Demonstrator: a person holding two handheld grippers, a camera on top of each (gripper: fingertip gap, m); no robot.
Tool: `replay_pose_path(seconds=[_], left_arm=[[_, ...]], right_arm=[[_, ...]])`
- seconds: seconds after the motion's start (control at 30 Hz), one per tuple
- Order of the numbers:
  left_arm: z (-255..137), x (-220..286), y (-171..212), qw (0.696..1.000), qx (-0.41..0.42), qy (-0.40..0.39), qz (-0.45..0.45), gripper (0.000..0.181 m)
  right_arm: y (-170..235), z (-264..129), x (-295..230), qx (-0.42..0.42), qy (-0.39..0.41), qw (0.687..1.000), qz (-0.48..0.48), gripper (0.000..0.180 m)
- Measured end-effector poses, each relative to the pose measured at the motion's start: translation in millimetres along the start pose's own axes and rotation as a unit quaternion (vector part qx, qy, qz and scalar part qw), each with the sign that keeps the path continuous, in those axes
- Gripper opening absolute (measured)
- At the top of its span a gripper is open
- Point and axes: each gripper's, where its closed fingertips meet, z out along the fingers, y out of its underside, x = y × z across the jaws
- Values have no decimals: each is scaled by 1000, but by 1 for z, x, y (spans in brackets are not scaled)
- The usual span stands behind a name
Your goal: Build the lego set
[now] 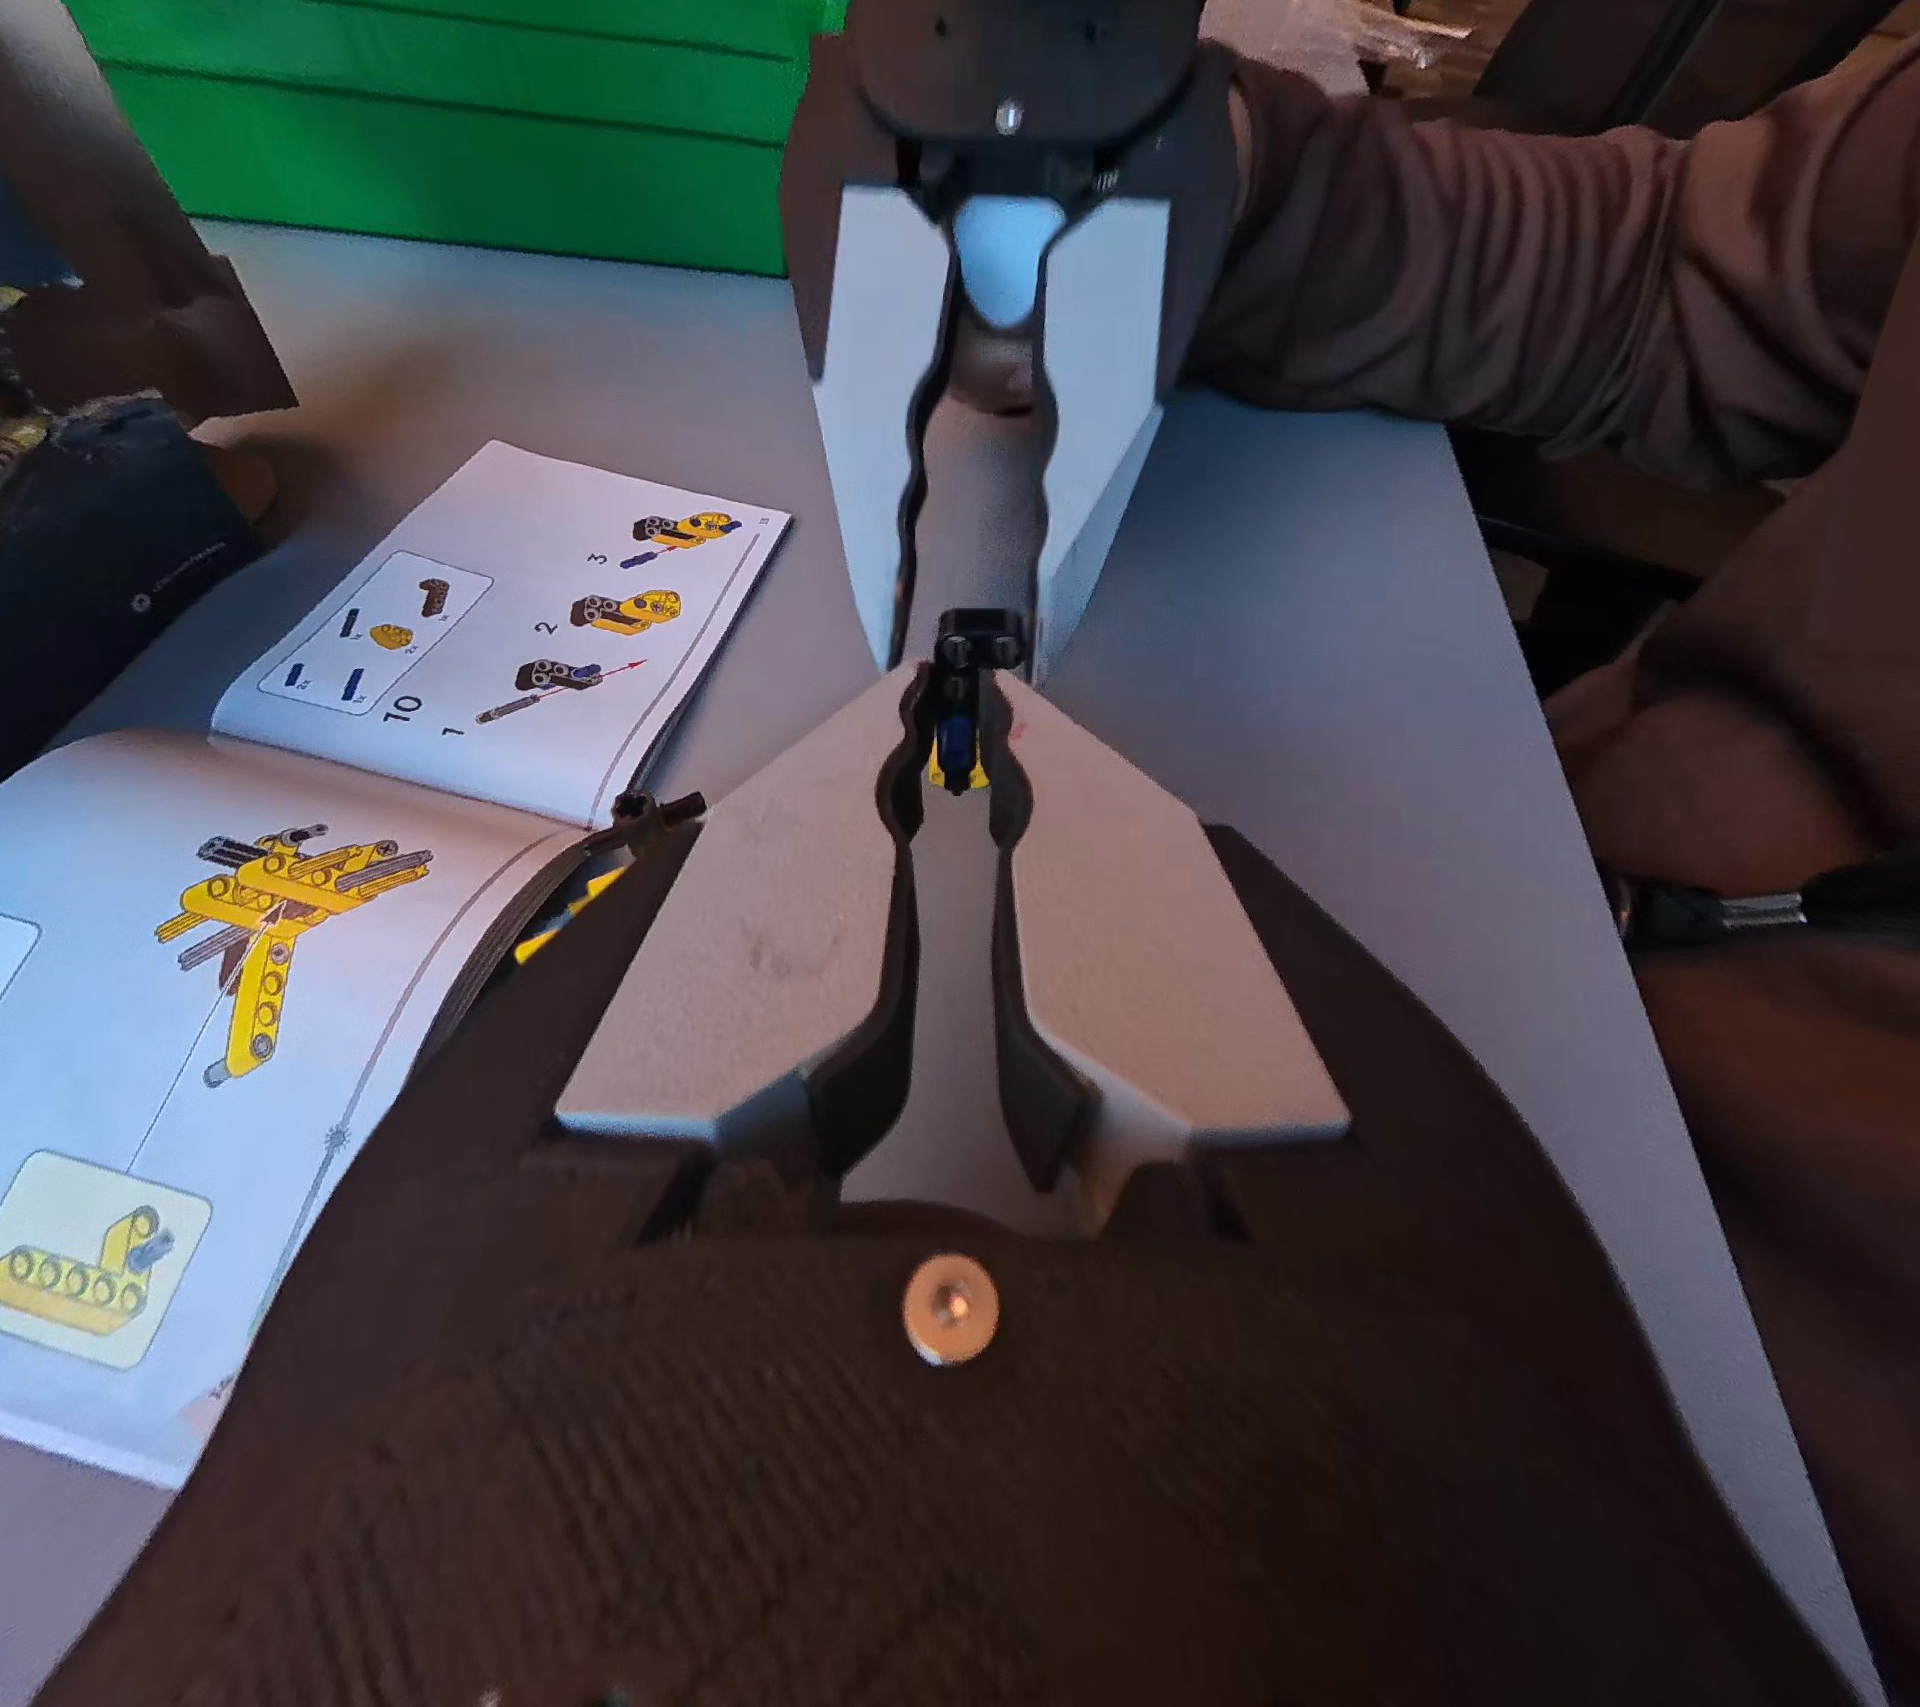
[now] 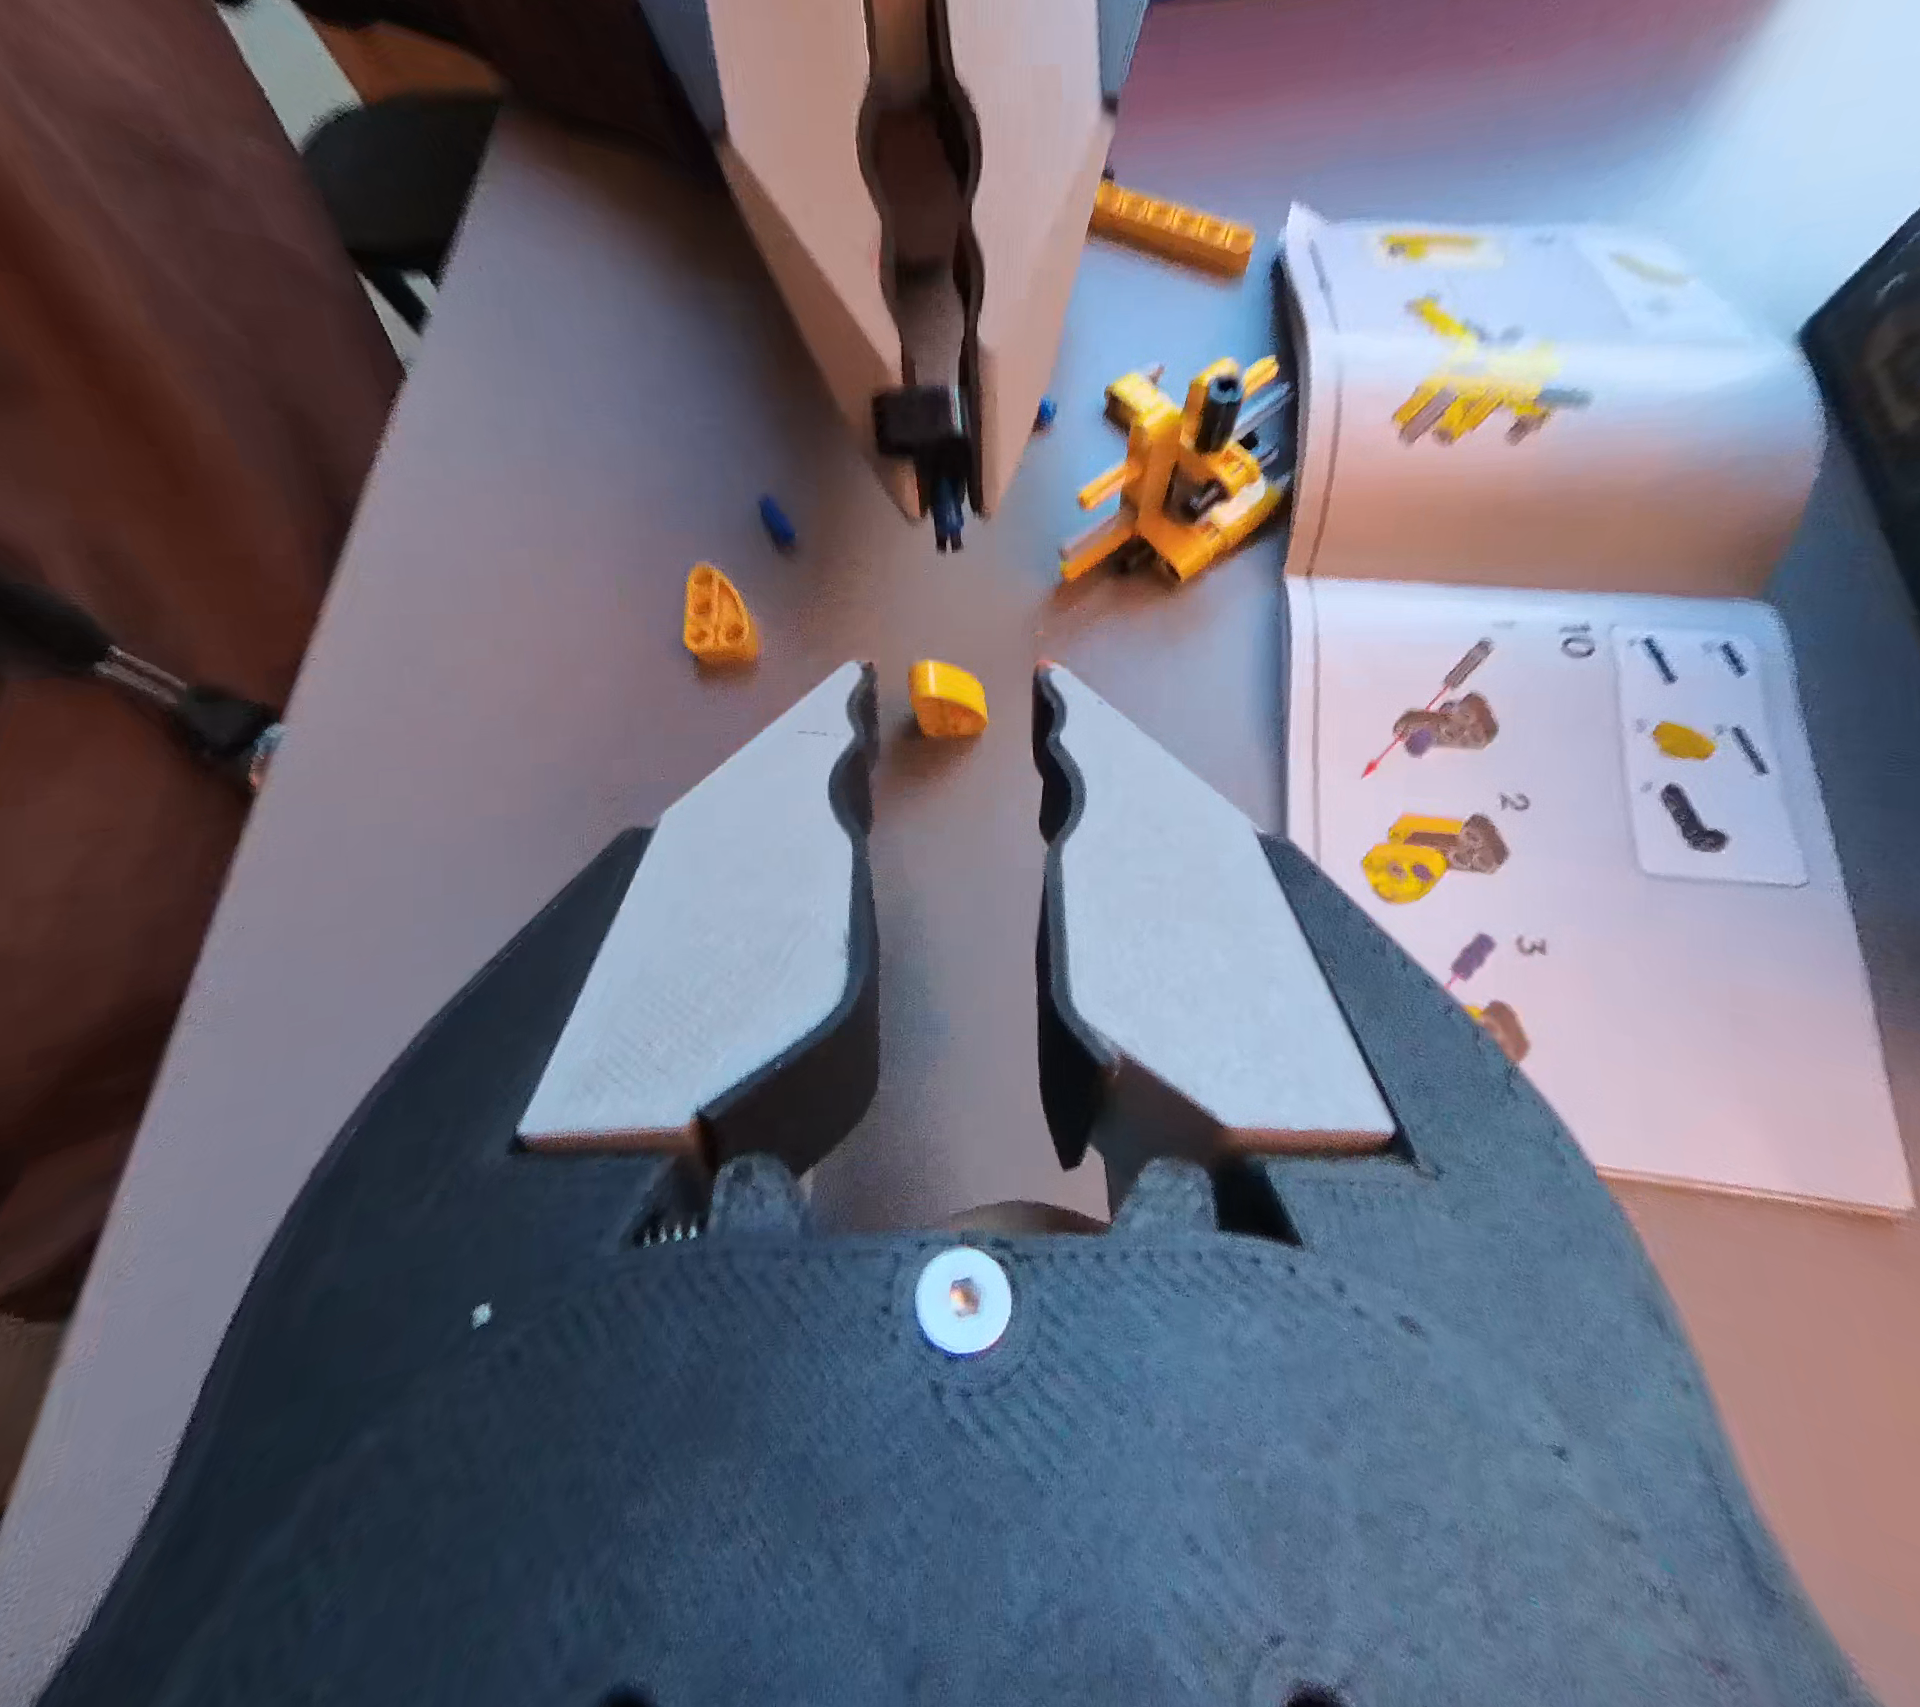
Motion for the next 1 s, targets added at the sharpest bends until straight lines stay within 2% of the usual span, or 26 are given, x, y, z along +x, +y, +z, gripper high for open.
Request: replay_pose_path(seconds=[0.1, 0.23, 0.57, 0.77, 1.0], left_arm=[[-1, 2, -3, 1000, 13, 7, 1, 5], [-1, 2, -3, 1000, 13, 8, -3, 5], [-2, 3, -3, 1000, 10, 8, 5, 5], [-2, 2, -3, 1000, 11, 7, 7, 5], [-4, 1, -2, 1000, 12, 16, -7, 5]], right_arm=[[16, 12, -3, -48, 6, 999, -22, 26], [25, 15, -4, -71, 17, 997, -30, 27], [25, 16, 0, -50, 29, 998, -21, 26], [22, 22, 0, -52, 40, 997, -37, 13], [15, 18, 0, -28, 38, 998, -33, 13]])
